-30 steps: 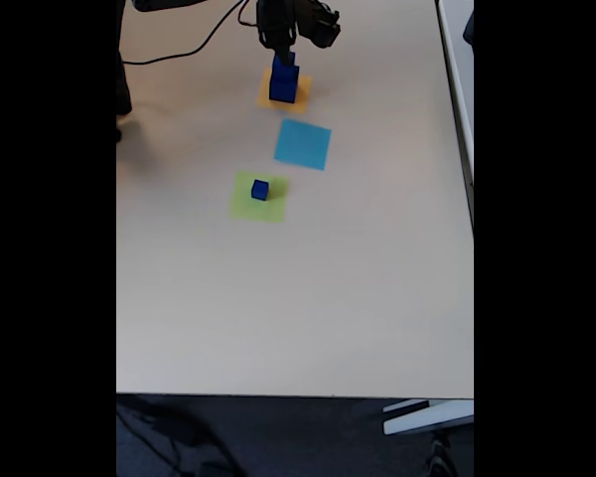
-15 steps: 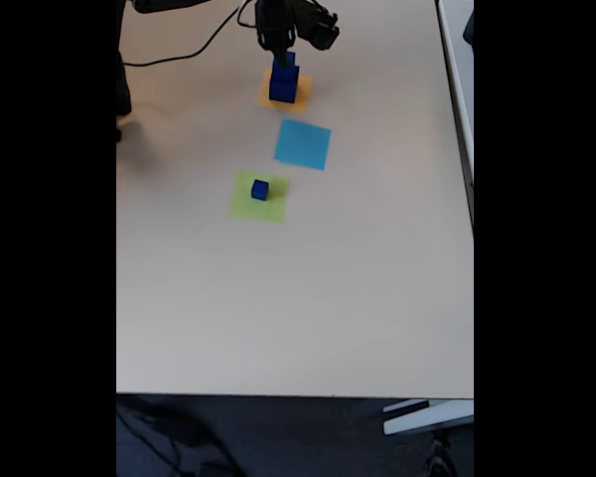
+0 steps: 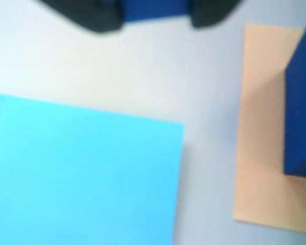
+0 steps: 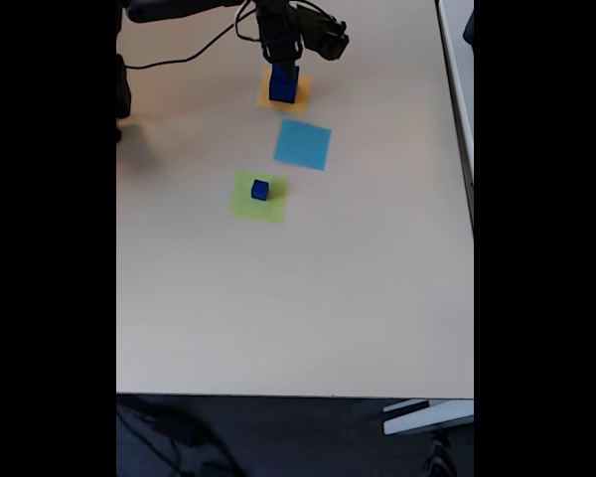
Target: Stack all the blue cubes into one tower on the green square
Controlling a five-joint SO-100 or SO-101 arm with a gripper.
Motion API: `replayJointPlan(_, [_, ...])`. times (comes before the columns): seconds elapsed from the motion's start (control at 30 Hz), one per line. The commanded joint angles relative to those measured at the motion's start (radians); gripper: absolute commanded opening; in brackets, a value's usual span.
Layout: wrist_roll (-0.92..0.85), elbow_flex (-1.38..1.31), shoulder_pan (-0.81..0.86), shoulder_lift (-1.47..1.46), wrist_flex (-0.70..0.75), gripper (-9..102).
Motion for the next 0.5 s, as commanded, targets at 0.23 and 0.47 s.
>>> replayJointPlan(0.23, [-0.204,-0.029,0.201,0.095,0.025,0])
replayJointPlan(0.47, [-0.284,0.012,0.327,0.054,-0.017,0])
